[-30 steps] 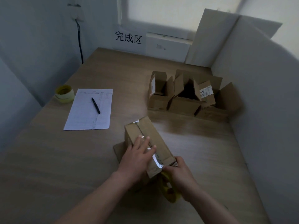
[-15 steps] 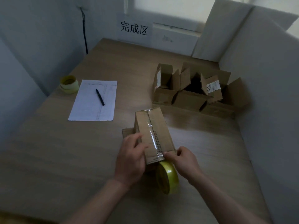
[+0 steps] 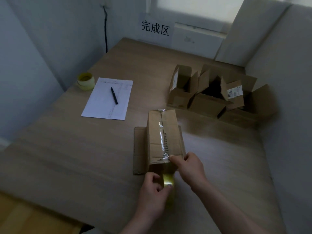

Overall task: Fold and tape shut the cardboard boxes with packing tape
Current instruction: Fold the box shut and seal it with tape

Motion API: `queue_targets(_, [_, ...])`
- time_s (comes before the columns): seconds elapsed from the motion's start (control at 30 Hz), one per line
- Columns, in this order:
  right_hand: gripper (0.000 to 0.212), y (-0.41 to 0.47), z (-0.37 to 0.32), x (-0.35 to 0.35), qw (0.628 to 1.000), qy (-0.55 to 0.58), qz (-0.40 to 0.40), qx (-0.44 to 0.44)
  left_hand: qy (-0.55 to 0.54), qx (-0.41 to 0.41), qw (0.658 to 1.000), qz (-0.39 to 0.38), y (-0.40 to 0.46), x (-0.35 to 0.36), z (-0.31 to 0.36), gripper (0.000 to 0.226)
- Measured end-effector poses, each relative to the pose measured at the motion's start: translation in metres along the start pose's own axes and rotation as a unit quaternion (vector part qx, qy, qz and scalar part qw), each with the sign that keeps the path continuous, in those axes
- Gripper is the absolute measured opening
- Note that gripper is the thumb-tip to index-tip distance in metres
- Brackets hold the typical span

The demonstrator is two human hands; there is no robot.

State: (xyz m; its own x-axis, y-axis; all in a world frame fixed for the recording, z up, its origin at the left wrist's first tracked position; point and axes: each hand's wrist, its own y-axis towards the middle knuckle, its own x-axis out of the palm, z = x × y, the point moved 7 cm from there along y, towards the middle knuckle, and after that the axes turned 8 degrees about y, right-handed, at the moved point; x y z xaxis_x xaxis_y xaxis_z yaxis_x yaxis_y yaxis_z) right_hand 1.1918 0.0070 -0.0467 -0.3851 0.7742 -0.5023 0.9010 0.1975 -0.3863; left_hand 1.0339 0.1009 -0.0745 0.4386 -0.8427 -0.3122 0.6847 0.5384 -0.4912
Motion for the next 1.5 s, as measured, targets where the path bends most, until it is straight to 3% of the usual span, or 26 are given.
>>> queue_targets(0.27, [0.044, 0.005, 0.001, 0.002, 1.0, 0.005, -0.026, -0.007, -0.064, -0.029, 0.998, -0.009, 0.028, 0.012, 0.004, 0.022])
queue_targets(0.4, [0.04, 0.003, 0.002, -0.006, 0.995, 0.04, -0.054, -0.07, -0.119, -0.059, 0.99, 0.055, 0.033, 0.013, -0.003, 0.012])
queue_targets(0.47, [0.034, 0.002, 0.018, -0.031, 0.994, 0.041, -0.021, -0.103, -0.119, -0.069, 0.988, 0.069, 0.036, 0.012, -0.008, 0.008])
queue_targets(0.57, [0.04, -0.003, 0.074, -0.08, 0.982, -0.171, 0.037, -0.071, -0.109, -0.06, 0.989, 0.075, 0.042, 0.011, -0.009, 0.006])
queue_targets(0.63, [0.047, -0.008, 0.116, -0.095, 0.945, -0.324, -0.001, -0.041, -0.104, -0.051, 0.99, 0.081, 0.045, 0.009, -0.008, 0.005])
queue_targets(0.7, [0.038, -0.013, 0.141, -0.099, 0.928, -0.367, -0.039, -0.049, -0.102, -0.038, 0.99, 0.085, 0.049, 0.008, -0.006, 0.01])
queue_targets(0.83, [0.025, -0.013, 0.153, -0.097, 0.912, -0.399, -0.043, -0.086, -0.099, -0.031, 0.991, 0.084, 0.052, 0.008, -0.004, 0.013])
queue_targets(1.0, [0.017, -0.016, 0.151, -0.105, 0.94, -0.334, 0.014, -0.071, -0.099, -0.032, 0.991, 0.086, 0.056, 0.007, -0.006, 0.006])
queue_targets(1.1, [0.015, -0.02, 0.136, -0.107, 0.983, -0.176, 0.053, -0.027, -0.094, -0.038, 0.991, 0.087, 0.057, 0.007, -0.008, 0.012])
queue_targets(1.17, [0.014, -0.023, 0.12, -0.097, 0.998, -0.063, 0.016, 0.002, -0.091, -0.04, 0.991, 0.087, 0.056, 0.007, -0.008, 0.016])
queue_targets(1.23, [0.044, -0.03, 0.097, -0.077, 0.996, -0.048, -0.077, 0.001, -0.086, -0.042, 0.992, 0.083, 0.056, 0.008, -0.009, 0.019])
queue_targets(1.27, [0.054, -0.035, 0.084, -0.069, 0.989, -0.079, -0.12, -0.025, -0.084, -0.041, 0.992, 0.08, 0.056, 0.008, -0.009, 0.02])
queue_targets(1.33, [0.055, -0.045, 0.05, -0.053, 0.954, -0.206, -0.172, -0.132, -0.078, -0.038, 0.993, 0.081, 0.055, 0.008, -0.01, 0.021])
queue_targets(1.4, [0.042, -0.056, 0.02, -0.041, 0.904, -0.304, -0.19, -0.233, -0.074, -0.032, 0.993, 0.086, 0.054, 0.007, -0.009, 0.02])
queue_targets(1.5, [0.014, -0.059, -0.008, -0.025, 0.862, -0.36, -0.196, -0.297, -0.065, -0.03, 0.993, 0.091, 0.052, 0.008, -0.008, 0.018])
